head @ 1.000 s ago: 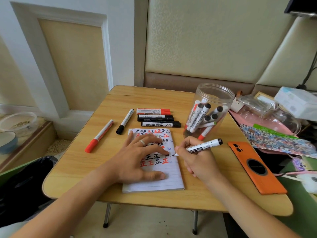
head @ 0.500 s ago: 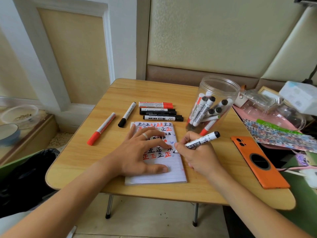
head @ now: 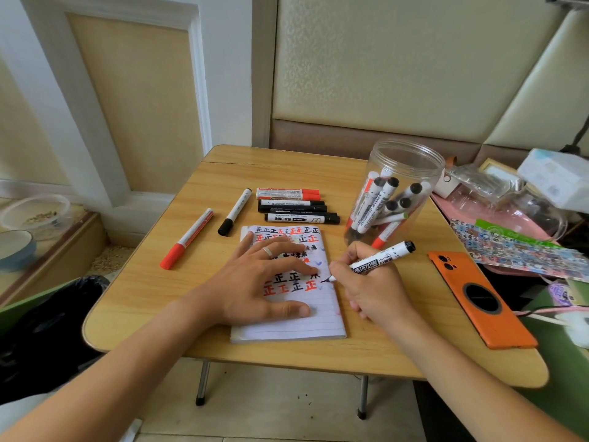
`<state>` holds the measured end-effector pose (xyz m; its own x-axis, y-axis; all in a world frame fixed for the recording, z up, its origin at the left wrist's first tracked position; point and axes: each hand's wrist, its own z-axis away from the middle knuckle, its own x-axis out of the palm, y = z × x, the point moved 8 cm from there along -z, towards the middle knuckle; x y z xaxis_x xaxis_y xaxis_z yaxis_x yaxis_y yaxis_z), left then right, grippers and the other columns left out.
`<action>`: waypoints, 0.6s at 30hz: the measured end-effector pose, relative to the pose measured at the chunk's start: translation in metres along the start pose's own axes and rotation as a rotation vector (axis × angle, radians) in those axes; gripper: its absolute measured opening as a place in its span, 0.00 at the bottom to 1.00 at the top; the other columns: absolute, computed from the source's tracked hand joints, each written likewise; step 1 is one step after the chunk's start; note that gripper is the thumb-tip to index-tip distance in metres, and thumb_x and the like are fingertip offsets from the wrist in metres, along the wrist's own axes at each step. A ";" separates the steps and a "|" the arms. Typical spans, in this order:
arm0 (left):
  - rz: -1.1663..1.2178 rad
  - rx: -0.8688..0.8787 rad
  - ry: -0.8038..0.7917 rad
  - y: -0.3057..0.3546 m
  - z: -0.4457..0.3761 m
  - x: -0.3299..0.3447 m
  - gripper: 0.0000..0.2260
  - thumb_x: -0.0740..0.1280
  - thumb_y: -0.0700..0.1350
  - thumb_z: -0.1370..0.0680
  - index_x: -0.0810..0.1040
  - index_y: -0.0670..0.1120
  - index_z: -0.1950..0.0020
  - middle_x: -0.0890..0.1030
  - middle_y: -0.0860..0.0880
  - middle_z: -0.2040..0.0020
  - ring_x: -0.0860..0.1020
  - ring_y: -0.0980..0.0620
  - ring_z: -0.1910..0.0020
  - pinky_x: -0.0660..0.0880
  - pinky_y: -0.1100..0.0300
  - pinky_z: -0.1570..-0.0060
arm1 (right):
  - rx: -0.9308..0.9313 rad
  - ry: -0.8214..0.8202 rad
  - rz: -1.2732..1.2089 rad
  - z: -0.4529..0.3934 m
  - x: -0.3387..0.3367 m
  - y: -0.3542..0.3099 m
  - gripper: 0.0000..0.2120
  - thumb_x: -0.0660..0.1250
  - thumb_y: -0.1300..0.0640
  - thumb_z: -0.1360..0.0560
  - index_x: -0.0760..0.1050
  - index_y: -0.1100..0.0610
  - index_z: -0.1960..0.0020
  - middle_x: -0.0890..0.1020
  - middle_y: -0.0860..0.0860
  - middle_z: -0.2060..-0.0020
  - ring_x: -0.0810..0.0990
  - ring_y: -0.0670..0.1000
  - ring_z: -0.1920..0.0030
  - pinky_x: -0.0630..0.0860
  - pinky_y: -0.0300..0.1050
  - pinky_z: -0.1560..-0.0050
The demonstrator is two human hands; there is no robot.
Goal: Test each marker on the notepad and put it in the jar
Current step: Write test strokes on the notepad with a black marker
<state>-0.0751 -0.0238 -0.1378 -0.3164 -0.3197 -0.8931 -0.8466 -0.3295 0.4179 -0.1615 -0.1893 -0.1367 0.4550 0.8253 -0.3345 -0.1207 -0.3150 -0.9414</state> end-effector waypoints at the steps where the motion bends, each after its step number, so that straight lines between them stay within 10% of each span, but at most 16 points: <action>1: 0.001 -0.001 0.003 0.000 0.000 0.000 0.28 0.60 0.77 0.28 0.69 0.69 0.29 0.61 0.67 0.23 0.51 0.63 0.21 0.41 0.39 0.22 | 0.001 -0.003 0.002 0.000 0.000 0.000 0.11 0.70 0.60 0.22 0.70 0.59 0.59 0.69 0.50 0.79 0.66 0.51 0.80 0.60 0.36 0.80; 18: 0.010 -0.012 0.059 0.000 0.001 -0.001 0.26 0.57 0.76 0.26 0.72 0.68 0.32 0.64 0.67 0.25 0.54 0.64 0.21 0.44 0.40 0.22 | 0.045 0.014 0.009 -0.001 -0.001 0.003 0.10 0.69 0.62 0.23 0.71 0.57 0.61 0.69 0.50 0.80 0.66 0.51 0.80 0.60 0.36 0.80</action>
<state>-0.0746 -0.0229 -0.1373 -0.2987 -0.3747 -0.8777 -0.8382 -0.3368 0.4290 -0.1612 -0.1920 -0.1387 0.4661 0.8157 -0.3427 -0.1647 -0.3006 -0.9394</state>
